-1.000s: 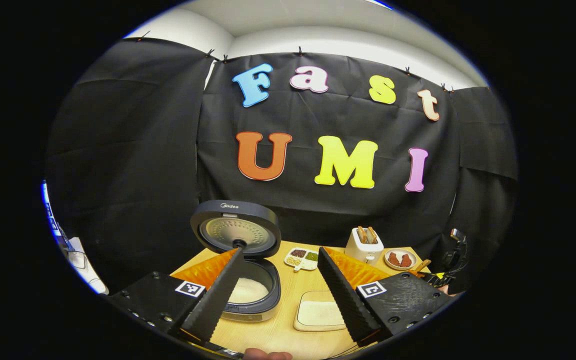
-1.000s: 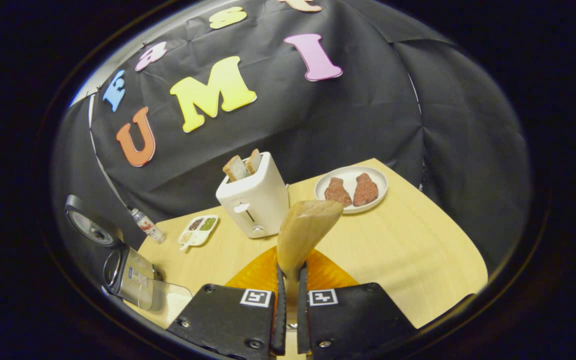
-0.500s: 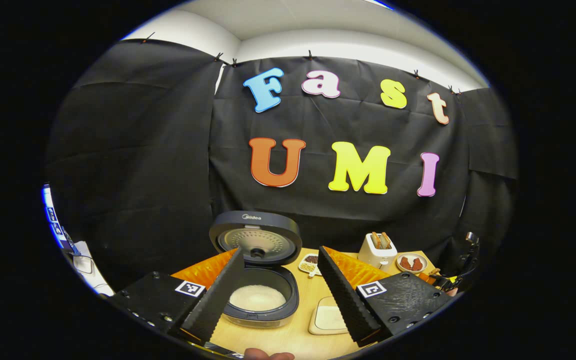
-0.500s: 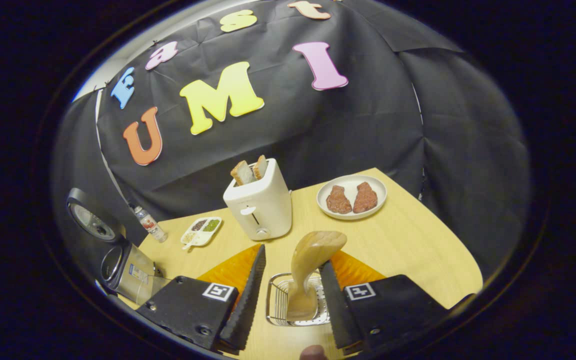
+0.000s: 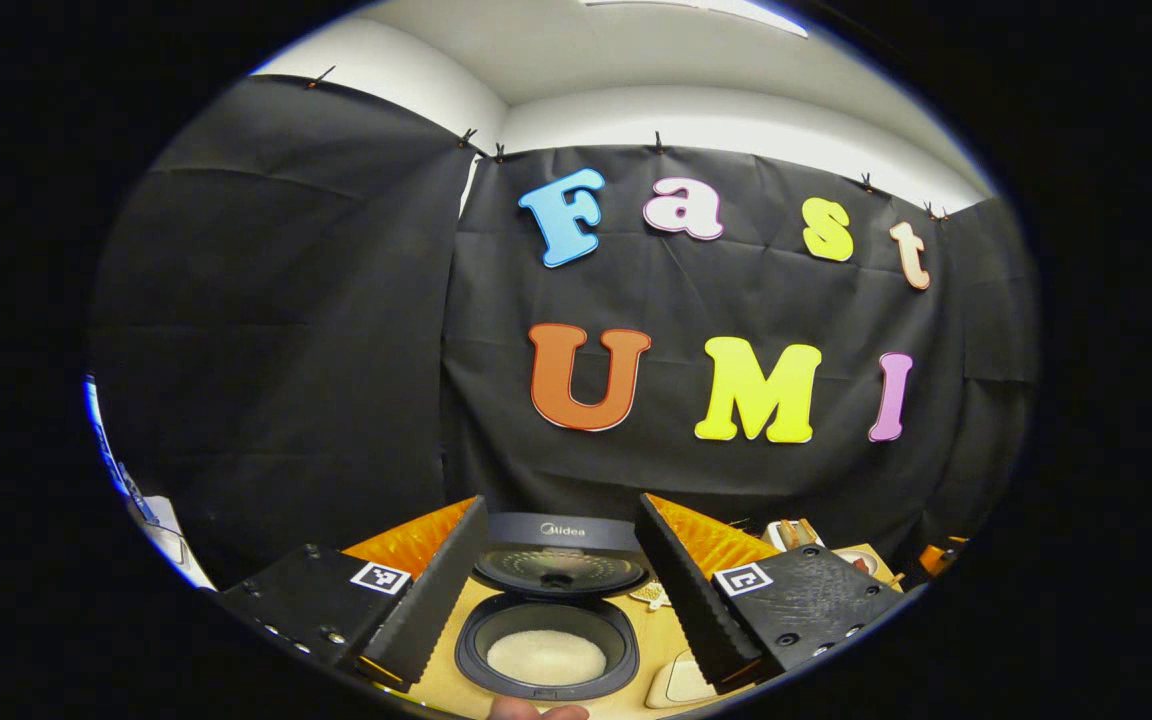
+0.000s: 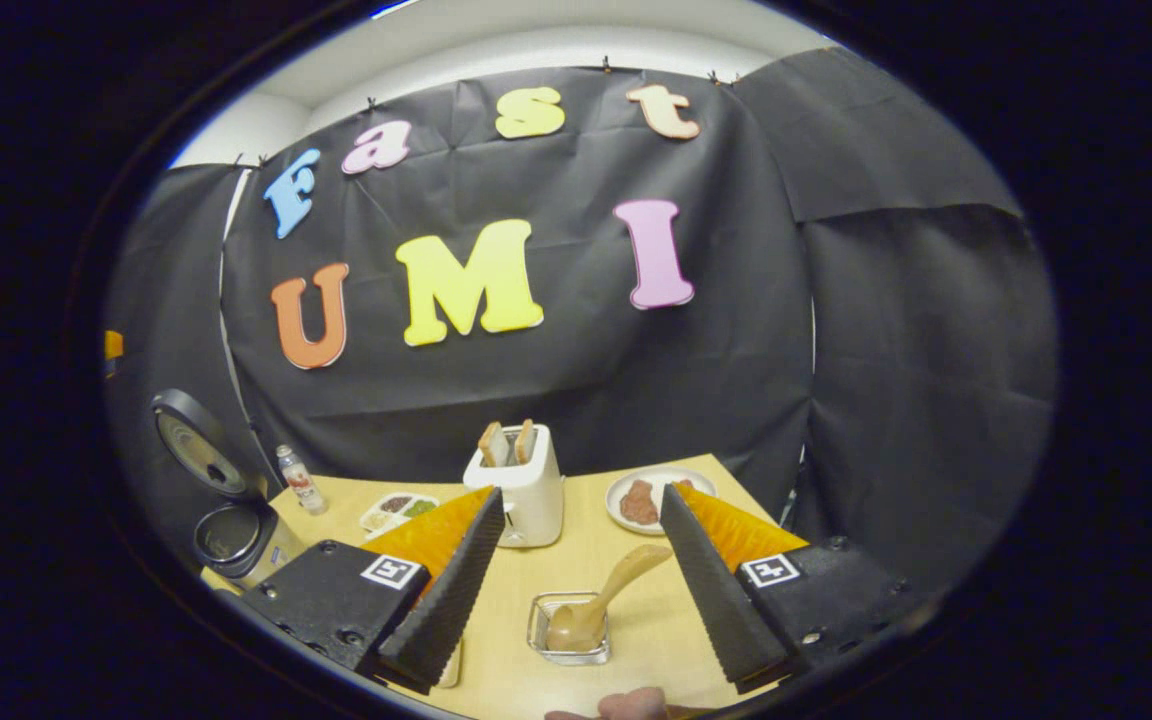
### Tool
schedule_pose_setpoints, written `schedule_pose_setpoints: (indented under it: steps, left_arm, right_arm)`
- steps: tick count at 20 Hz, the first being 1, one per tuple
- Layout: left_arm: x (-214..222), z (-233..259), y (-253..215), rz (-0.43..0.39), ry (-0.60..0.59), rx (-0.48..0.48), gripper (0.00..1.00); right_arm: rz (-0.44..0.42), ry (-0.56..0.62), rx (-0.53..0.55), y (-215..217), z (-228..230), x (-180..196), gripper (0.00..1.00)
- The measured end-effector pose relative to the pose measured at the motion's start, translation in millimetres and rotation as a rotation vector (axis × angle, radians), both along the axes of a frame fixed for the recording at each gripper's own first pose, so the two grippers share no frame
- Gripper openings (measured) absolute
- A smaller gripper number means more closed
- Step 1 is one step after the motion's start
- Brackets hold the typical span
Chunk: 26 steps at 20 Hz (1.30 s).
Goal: Close the left gripper, press the button to open the rice cooker; take a wooden spoon from the chopstick holder with the right hand, scoop a spoonful of rice and pour it into the rice cooker, then put the wooden spoon back into the chopstick holder.
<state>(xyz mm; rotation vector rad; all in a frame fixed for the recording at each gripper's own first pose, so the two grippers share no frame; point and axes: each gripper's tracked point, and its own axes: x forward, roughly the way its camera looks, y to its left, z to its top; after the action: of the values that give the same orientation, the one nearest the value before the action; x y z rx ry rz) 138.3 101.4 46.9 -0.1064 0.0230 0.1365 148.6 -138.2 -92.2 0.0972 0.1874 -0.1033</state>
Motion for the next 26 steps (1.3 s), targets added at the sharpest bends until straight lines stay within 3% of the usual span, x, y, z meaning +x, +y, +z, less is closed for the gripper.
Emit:
schedule_pose_setpoints:
  steps: [9, 15, 21, 26]
  left_arm:
    - [94.3, -31.5, 4.9, -0.055, 0.086, 0.076, 0.95]
    - [128.3, -81.4, 16.4, -0.071, 0.297, 0.05, 0.95]
    - [97.0, -98.7, 2.2, -0.125, 0.385, 0.035, 0.97]
    - [57.6, -130.8, -7.3, -0.153, 0.46, 0.005, 0.97]
  right_arm:
    - [-0.213, -0.034, -0.122, -51.9, 32.8, -105.7, 1.0]
    - [-0.326, 0.001, -0.124, -74.6, 17.5, -164.8, 1.0]
    - [-0.286, 0.007, -0.153, -60.2, 15.7, -159.8, 1.0]
    - [-0.183, -0.01, -0.164, -25.0, 23.3, -136.6, 1.0]
